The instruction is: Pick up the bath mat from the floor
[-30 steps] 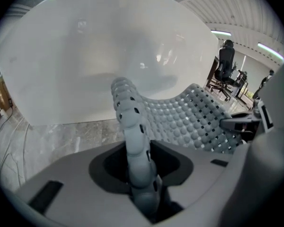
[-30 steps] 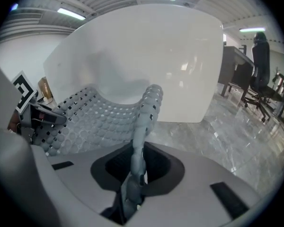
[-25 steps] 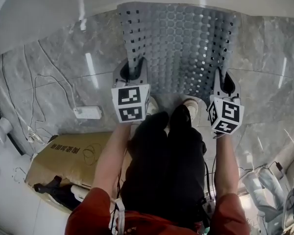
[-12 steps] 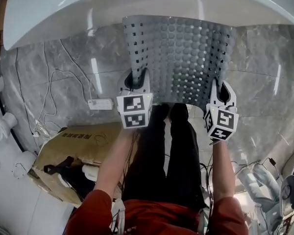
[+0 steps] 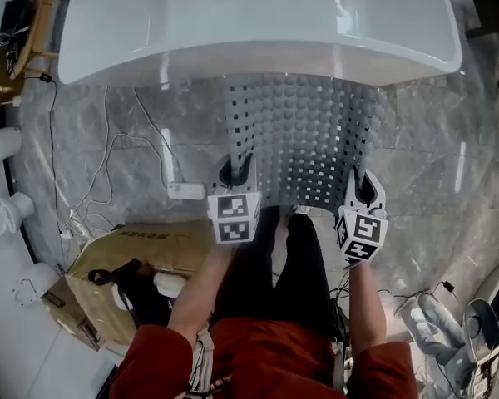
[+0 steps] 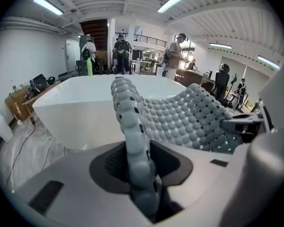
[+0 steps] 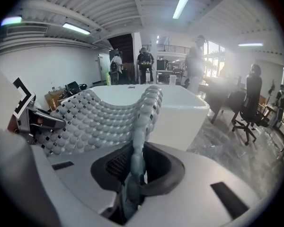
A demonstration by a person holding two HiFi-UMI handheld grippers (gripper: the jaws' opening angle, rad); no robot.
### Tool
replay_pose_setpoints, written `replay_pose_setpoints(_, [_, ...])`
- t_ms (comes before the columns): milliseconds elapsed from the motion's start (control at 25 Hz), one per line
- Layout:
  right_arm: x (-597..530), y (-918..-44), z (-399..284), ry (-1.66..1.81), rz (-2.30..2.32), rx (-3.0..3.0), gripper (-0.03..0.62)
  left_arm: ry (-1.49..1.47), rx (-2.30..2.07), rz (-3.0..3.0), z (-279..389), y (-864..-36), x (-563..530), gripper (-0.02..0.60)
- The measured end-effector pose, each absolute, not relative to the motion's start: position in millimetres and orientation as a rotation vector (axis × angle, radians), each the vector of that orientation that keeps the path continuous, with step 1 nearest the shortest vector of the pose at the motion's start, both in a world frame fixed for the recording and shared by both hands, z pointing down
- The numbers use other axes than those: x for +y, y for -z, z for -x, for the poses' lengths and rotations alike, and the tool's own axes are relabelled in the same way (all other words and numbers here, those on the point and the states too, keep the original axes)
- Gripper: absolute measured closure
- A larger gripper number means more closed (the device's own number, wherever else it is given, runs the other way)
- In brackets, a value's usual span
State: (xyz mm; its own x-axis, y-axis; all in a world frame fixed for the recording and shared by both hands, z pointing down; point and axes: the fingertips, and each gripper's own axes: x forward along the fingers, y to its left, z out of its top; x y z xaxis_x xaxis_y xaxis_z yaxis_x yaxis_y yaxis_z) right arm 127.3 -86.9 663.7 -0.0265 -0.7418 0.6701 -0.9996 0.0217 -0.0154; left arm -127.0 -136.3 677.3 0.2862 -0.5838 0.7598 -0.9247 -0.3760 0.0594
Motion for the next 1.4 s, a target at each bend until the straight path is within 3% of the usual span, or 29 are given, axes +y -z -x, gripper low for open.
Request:
replay_pose_setpoints(800, [-101,-437,-124,-0.431,-1.956,-1.961,0.536,-0.654,-1.540,-2.237,124,-448,-139,0.457])
replay_pose_setpoints(1400, [-136,-282,-150,0.021,-2.144,-2.060,0.537,-0.338,-1.730,-2.427,105,-298,-178,0.460])
